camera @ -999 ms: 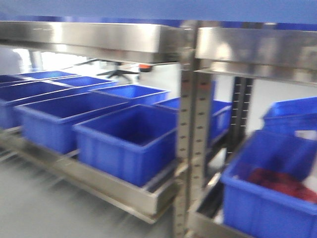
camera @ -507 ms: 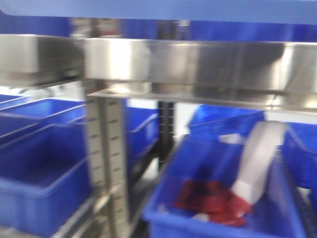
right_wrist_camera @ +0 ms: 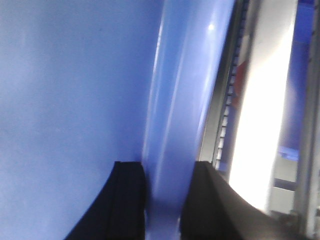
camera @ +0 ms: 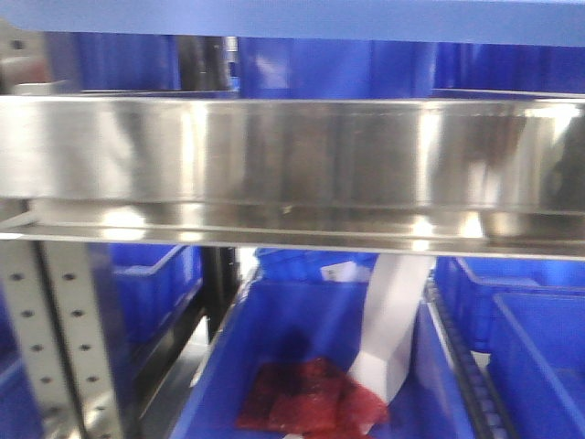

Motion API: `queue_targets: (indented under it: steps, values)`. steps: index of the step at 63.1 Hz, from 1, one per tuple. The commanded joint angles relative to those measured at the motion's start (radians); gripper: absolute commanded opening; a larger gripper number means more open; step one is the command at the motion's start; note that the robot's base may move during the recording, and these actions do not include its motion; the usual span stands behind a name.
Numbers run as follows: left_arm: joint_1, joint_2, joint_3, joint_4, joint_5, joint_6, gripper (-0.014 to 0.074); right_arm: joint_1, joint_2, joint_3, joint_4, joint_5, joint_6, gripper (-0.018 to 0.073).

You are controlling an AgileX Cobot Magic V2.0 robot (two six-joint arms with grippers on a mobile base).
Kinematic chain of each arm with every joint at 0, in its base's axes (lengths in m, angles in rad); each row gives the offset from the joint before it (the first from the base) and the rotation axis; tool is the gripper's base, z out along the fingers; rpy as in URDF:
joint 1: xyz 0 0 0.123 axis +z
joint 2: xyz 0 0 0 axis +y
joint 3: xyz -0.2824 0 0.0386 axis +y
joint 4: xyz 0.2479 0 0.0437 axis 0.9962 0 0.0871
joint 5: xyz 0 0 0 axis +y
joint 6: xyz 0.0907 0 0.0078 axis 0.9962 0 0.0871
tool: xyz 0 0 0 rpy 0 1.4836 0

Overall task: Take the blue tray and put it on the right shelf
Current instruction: 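Drive up to the shelf rack holding the tray with both grippers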

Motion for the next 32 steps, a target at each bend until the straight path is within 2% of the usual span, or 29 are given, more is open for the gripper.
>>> queue_targets:
  steps: [1,32]
  values:
    - [-0.004,-0.040,-0.027,0.001,0.078,0.020,-0.0048,-0.005,-0.033,-0.030,-0.051,-0.026,-0.031,0.0057]
    - [-0.004,-0.038,-0.027,-0.008,0.078,0.020,-0.0048,-0.005,-0.033,-0.030,-0.051,-0.026,-0.031,0.0057]
